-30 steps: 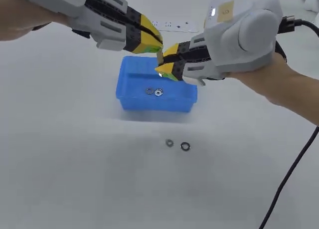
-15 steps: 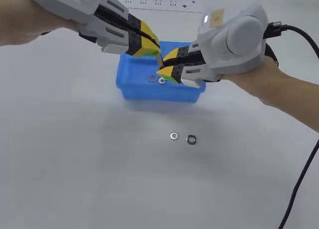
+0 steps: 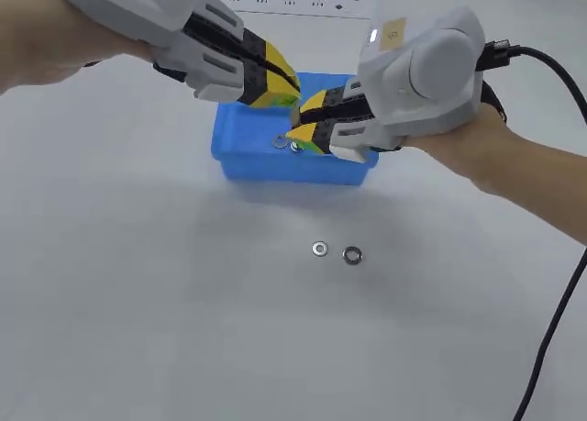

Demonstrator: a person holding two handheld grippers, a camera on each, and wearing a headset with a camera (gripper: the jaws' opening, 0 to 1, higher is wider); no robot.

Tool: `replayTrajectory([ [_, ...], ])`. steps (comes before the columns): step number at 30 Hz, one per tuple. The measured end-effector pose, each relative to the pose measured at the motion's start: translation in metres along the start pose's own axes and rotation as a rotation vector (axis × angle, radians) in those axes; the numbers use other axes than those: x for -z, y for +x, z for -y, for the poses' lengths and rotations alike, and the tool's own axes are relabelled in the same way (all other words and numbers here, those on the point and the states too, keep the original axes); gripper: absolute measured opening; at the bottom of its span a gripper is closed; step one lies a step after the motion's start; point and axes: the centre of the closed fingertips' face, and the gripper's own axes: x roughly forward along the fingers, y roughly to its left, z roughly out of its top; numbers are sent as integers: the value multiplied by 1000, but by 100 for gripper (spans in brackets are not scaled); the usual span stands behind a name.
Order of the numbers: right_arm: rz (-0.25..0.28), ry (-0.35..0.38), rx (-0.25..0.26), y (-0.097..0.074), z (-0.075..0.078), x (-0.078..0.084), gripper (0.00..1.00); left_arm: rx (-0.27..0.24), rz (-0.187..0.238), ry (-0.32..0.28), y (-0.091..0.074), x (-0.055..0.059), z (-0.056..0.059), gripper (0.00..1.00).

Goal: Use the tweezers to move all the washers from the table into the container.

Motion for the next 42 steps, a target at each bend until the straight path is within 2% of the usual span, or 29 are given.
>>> replayTrajectory([
  [15,45,-45,38,-31,-1,-32,11,-11,19,61,-22,-38,9,6],
  [19,57,-52,50,-37,0,-37,11,-16,29,78,-28,-50,16,6],
  [22,81,-46,49,-46,-6,-46,11,-21,53,74,-32,-60,23,6],
  [28,90,-69,47,-60,-21,-53,11,-36,69,85,-38,-72,40,6],
  [36,89,-73,31,-75,-53,-48,11,-29,84,71,-39,-73,66,6],
  [41,78,-68,16,-79,-72,-41,11,-11,83,49,-34,-67,86,6],
  [42,75,-68,13,-77,-71,-36,11,-11,81,47,-34,-66,88,6],
])
